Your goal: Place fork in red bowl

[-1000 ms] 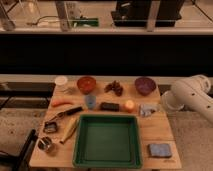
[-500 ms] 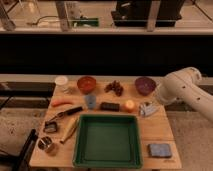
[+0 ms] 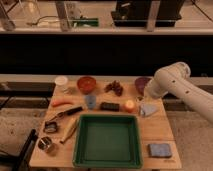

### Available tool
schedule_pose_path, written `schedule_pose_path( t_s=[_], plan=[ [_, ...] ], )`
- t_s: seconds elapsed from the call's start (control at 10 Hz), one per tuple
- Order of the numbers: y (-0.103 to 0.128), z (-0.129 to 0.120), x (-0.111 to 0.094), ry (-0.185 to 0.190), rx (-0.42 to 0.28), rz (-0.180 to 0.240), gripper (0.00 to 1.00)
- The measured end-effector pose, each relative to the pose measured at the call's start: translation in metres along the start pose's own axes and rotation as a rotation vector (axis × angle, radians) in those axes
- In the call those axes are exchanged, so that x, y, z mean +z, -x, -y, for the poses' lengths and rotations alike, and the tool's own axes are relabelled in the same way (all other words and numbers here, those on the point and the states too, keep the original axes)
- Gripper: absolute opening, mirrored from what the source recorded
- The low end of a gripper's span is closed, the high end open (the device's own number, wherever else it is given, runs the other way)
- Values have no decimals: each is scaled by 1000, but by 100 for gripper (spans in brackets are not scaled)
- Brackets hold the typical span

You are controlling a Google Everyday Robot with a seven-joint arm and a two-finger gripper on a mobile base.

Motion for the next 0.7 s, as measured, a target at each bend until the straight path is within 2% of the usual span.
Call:
schedule_pose_path(
  t_s=[0.1,0.3,0.7],
  plan=[
    [14,8,4,-11,-10,18,0],
    [19,15,9,-27,-13,31,0],
    [39,47,28,-62,-54,61,1]
  ],
)
